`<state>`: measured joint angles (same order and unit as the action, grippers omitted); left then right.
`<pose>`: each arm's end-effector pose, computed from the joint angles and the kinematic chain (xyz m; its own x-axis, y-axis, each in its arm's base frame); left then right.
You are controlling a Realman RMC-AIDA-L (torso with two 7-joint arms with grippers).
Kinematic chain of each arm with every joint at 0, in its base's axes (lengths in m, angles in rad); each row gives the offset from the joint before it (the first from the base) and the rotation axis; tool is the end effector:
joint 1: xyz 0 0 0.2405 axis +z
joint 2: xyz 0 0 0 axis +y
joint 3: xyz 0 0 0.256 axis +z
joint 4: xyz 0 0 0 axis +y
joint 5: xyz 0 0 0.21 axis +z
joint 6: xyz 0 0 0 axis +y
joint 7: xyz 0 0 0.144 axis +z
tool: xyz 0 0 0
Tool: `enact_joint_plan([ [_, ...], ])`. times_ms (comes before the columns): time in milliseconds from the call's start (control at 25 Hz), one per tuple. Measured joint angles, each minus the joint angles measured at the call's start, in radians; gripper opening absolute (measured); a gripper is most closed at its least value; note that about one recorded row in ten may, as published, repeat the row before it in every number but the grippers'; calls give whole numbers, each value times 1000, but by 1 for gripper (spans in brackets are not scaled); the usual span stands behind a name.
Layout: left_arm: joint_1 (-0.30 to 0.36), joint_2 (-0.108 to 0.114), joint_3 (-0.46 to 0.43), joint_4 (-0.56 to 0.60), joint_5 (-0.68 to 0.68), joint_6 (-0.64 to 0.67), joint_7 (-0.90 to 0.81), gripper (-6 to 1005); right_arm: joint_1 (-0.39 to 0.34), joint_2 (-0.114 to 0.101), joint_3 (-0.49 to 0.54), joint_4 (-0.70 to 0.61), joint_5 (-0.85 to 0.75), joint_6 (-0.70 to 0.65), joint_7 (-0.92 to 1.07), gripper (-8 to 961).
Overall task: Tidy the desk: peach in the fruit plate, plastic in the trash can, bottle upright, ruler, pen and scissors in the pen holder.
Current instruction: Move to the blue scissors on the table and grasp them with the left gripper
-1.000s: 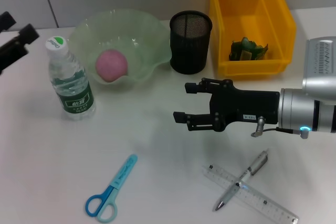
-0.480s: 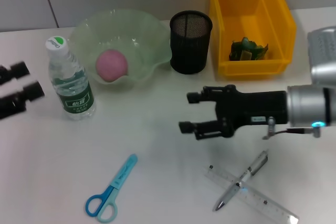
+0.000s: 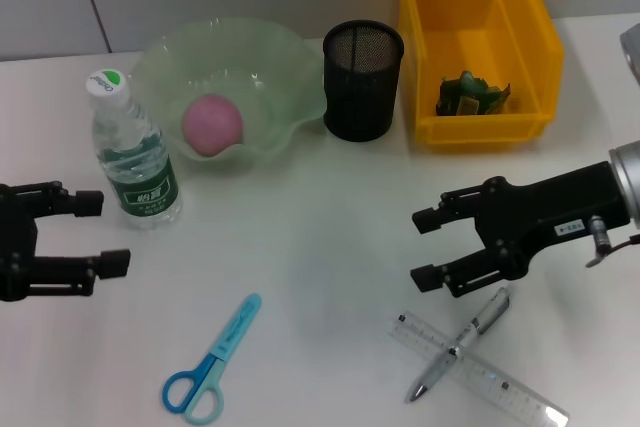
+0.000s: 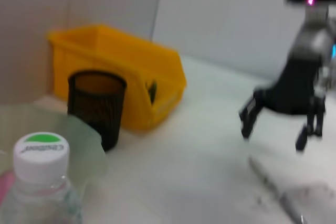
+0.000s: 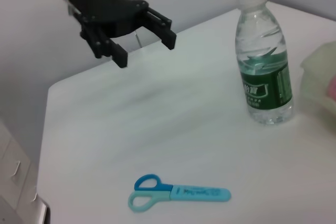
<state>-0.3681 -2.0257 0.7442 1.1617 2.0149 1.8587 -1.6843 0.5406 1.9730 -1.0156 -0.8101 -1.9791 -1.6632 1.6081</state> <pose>-0.2565 0.2928 0.0856 0.8643 0.3536 0.3577 0.4231 -0.8957 -0.1369 0.2414 0.3281 0.0182 0.8972 -0.3598 -0.2562 -0.3679 -0.9297 0.0173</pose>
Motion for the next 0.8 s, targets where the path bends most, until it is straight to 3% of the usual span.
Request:
enact_joint_plan([
  [280,-71,-1,113,107,113,22,21,840,12,4,9,6,-38,-11,54,814],
  [800,-146,-30,158,59,243,13,89,837,21,7,4,13,-59,-18,124,815],
])
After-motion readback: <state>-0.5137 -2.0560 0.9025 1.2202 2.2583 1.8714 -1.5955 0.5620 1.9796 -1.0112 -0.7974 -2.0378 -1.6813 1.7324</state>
